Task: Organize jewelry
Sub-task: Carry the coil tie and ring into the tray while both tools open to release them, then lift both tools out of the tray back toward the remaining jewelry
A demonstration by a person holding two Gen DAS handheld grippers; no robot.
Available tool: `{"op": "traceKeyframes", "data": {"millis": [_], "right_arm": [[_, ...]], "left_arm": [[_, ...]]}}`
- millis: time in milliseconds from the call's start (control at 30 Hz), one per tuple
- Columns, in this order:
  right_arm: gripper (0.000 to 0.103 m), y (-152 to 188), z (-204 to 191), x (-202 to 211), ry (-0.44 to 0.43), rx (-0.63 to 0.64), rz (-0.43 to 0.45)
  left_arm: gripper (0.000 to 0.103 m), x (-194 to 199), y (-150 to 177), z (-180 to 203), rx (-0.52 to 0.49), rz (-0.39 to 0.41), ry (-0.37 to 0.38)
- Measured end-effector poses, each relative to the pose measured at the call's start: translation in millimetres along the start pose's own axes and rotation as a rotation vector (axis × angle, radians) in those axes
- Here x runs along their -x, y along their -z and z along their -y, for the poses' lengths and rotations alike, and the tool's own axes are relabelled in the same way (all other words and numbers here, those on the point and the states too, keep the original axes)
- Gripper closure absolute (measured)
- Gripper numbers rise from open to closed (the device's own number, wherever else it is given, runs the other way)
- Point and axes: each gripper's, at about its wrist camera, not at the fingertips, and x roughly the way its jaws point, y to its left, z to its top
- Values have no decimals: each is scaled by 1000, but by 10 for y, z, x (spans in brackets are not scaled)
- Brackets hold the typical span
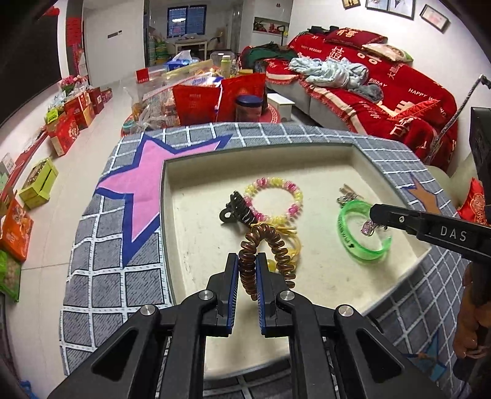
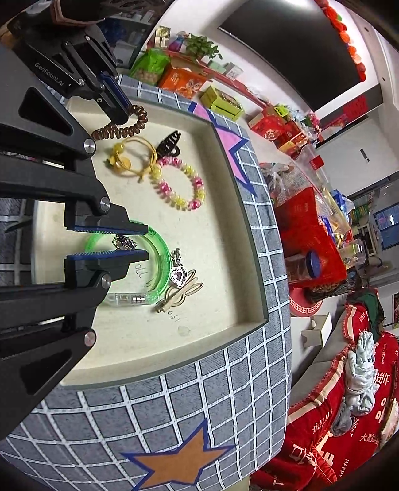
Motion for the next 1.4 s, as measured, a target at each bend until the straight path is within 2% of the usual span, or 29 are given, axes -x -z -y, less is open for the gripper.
{"op": "traceKeyframes", "data": {"millis": [267,533,600,667,700,1000,1400], "right_arm": [[92,11,27,-136,24,15,-19],[92,47,3,-195,23,24,-36],[83,42,-9,-172,21,22,-30],[50,43,-9,-129,20,18,-18],[46,46,-10,-93,11,13,-9],[44,119,-32,204,3,8,47],[42,234,37,466,26,-5,73]], "left_arm": [[74,-136,14,10,-8,-17,-42],[74,-125,51,109,-68,2,-107],[74,-105,62,124,-79,10,-112],[74,-96,58,134,-83,12,-117],[74,-87,59,135,-84,14,-116],[73,-9,51,120,-60,36,-122],[73,146,7,143,-37,76,-108]]}}
